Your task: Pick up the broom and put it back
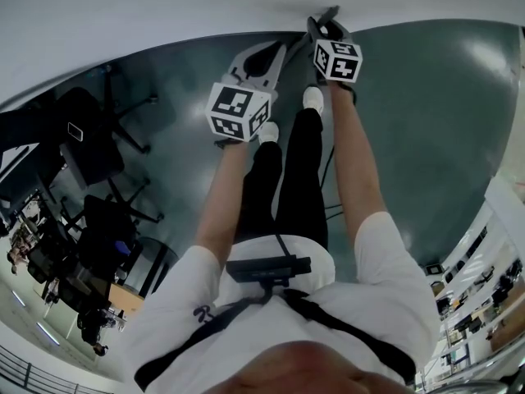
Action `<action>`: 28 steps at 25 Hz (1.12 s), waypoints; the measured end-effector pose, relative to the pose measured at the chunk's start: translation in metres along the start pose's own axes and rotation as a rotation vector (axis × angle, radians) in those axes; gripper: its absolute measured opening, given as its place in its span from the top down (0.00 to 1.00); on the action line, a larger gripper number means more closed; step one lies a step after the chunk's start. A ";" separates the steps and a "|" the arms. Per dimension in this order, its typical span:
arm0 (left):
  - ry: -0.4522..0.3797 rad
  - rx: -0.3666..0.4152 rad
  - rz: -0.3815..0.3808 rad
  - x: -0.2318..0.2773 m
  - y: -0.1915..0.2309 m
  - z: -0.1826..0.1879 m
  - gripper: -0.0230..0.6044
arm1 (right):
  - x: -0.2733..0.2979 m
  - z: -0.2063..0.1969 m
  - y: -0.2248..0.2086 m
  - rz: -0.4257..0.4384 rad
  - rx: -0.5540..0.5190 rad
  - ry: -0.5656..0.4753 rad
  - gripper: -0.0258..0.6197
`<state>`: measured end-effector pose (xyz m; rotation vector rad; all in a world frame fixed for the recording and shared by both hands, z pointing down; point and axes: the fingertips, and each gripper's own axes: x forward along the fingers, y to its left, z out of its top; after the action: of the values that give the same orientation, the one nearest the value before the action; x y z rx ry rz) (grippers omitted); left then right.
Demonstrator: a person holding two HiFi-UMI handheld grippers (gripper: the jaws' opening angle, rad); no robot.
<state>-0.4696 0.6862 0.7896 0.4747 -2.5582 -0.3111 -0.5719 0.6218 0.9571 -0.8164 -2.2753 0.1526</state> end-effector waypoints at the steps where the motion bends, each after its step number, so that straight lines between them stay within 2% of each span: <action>1: 0.001 0.000 0.001 -0.001 0.000 -0.002 0.95 | 0.000 0.000 0.000 -0.005 -0.004 0.002 0.78; 2: 0.001 0.001 0.003 -0.002 -0.001 -0.003 0.94 | 0.000 0.000 0.001 -0.007 -0.014 0.005 0.80; 9: 0.000 0.001 0.019 -0.021 0.000 -0.001 0.95 | -0.029 -0.006 0.032 -0.018 -0.130 0.033 0.82; 15: -0.001 -0.012 0.065 -0.056 -0.005 0.002 0.95 | -0.087 -0.007 0.074 -0.037 -0.172 0.026 0.82; 22: -0.072 0.015 0.050 -0.101 -0.030 0.047 0.95 | -0.181 0.058 0.108 -0.109 -0.118 -0.117 0.82; 28: -0.164 0.070 0.043 -0.150 -0.058 0.105 0.95 | -0.265 0.133 0.157 -0.113 -0.151 -0.286 0.82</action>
<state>-0.3882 0.7055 0.6167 0.4352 -2.7421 -0.2552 -0.4323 0.6038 0.6527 -0.7810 -2.6222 0.0479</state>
